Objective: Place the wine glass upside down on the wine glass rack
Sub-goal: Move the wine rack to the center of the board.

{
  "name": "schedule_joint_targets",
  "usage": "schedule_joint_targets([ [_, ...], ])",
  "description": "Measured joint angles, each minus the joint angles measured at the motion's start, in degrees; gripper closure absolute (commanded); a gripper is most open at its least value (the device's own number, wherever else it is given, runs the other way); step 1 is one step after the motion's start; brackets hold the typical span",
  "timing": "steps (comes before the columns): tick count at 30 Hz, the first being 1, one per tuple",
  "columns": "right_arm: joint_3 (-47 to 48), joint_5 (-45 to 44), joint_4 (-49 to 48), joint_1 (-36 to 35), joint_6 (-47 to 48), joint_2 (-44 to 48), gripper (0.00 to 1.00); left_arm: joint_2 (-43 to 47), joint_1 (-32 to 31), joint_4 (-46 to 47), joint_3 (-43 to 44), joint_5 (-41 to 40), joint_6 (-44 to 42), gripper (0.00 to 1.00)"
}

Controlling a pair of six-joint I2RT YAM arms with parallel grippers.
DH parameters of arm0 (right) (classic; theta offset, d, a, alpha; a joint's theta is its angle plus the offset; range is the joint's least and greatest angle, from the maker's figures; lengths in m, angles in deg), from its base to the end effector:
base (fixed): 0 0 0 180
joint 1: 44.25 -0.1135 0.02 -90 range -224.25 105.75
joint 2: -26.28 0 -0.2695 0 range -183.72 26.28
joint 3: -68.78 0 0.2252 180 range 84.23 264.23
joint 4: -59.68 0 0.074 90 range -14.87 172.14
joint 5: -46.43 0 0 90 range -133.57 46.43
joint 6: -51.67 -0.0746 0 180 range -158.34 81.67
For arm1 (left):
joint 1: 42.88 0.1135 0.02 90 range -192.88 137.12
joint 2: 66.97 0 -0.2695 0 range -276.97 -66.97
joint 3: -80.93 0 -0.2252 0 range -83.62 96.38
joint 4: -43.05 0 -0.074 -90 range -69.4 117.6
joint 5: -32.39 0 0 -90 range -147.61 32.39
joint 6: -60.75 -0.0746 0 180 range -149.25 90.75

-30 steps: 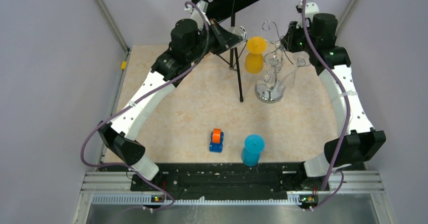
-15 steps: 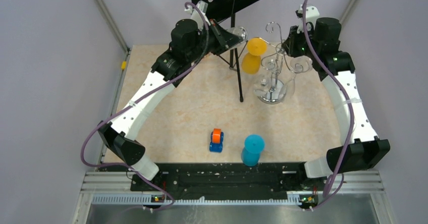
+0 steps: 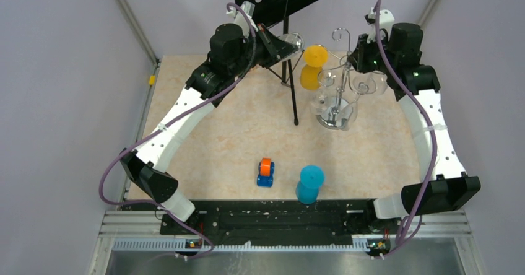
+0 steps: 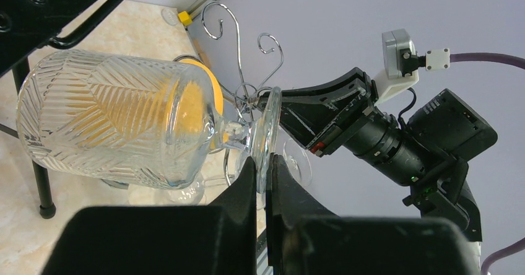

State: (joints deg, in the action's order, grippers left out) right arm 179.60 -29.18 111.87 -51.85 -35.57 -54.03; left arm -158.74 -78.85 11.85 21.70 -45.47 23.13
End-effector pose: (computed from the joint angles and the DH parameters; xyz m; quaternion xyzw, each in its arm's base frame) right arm 0.2994 0.0587 0.4395 -0.1442 0.8113 0.1271 0.5522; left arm 0.2919 -0.2313 0.4864 -0.0297 0.7196 -0.5351 0.4414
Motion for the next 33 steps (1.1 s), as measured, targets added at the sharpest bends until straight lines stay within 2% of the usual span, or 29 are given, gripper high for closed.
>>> schedule_joint_targets([
  [24, 3.45, 6.67, 10.01, 1.77, -2.38, 1.07, 1.00, 0.00, 0.00, -0.20, -0.02, 0.02, 0.00, 1.00],
  [33, 8.63, 9.81, 19.45, 1.77, -1.16, 0.50, 1.00, 0.00, 0.00, -0.22, -0.04, 0.00, 0.00, 1.00],
])
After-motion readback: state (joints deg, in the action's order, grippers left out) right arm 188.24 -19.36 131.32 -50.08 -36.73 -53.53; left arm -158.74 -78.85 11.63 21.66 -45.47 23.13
